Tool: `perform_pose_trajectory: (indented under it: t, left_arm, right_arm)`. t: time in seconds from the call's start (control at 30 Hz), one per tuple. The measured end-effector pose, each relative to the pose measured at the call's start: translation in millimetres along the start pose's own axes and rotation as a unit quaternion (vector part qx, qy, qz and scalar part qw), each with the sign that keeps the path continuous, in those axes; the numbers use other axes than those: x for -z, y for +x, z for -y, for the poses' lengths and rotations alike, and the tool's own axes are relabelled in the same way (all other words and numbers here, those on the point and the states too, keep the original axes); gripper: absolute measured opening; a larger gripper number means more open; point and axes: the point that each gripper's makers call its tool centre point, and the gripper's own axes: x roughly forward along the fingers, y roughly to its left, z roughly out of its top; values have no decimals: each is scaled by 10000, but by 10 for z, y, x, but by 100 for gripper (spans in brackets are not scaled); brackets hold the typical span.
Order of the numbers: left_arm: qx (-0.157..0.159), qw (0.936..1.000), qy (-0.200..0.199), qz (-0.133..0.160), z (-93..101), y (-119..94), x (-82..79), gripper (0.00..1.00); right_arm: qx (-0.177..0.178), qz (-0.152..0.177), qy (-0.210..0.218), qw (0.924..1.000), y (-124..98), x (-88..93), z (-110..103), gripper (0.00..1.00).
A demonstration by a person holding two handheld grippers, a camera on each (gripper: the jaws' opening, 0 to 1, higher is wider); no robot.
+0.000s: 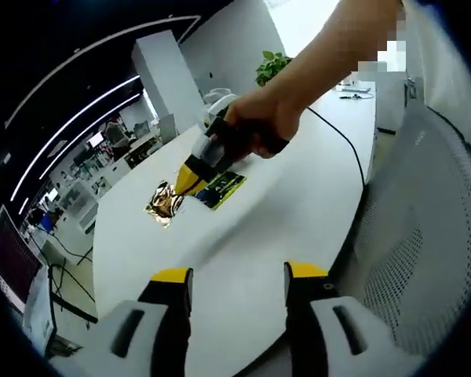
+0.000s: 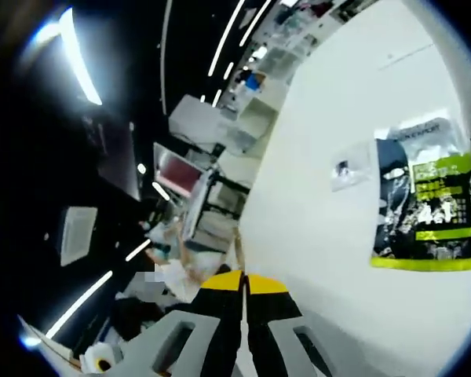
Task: Arrange the skincare products in the storage area until every visible bottle or jar stands upright without overlapping.
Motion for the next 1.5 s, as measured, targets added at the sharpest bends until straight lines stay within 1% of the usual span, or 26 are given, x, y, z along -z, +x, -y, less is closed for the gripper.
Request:
perform_pose_trajectory:
  t: [0.07,0.2,0.27,0.3,0.37,0.43,0.47,0.53,0.7,0.77,0.9,0.97,1.1,1.23,1.37,1.4,1.5]
  left_arm:
    - [-40,9999,-25,-130,-20,4,54,41]
    - [-14,9999,-40,-158,-9,1,63,36]
    - [1,9998,-44,-202,-2,6,83,35]
    - [4,9997,-51,-223,-1,7,91,35]
    - [11,9997,-60,-234,0,6,92,34]
    - [23,9997,-68,-247,3,9,98,34]
    - [20,9997,-64,-254,2,9,100,34]
    - [8,9995,-70,-301,-6,12,120,35]
    - [48,9992,-78,-377,8,17,148,34]
    - [43,9991,-60,-409,5,17,158,34]
    - [36,9990,-79,-433,-4,20,171,34]
    - [48,9988,-75,-476,2,26,189,34]
    - [59,9986,-65,-524,7,26,205,33]
    - [44,9986,-74,-528,0,24,208,33]
    - [62,9982,-66,-590,8,28,230,33]
    - [61,9981,-55,-602,9,27,234,33]
    - [34,9984,-65,-561,-4,22,216,32]
  right_arm:
    - [131,-22,63,9999,34,2,83,0]
    - [320,-53,108,9994,85,21,190,0]
    - [472,-77,160,9987,112,27,291,0]
    - [516,-41,210,9984,127,3,346,0]
    - [587,32,330,9977,135,-25,384,0]
    - [728,91,368,9966,145,-63,458,0]
    - [769,96,377,9963,147,-68,476,0]
    - [1126,91,288,9932,148,-89,626,0]
    - [1294,171,329,9909,186,-172,737,0]
    - [1445,169,276,9890,192,-206,797,0]
    - [1709,61,255,9849,189,-185,940,0]
    - [1709,65,310,9848,193,-179,950,0]
    - [1856,-25,175,9825,187,-181,1003,0]
    - [1969,26,131,9803,149,-222,1040,0]
    - [1993,54,145,9798,144,-258,1070,0]
    - [2054,36,80,9786,135,-265,1092,0]
    - [2117,42,27,9773,119,-276,1109,0]
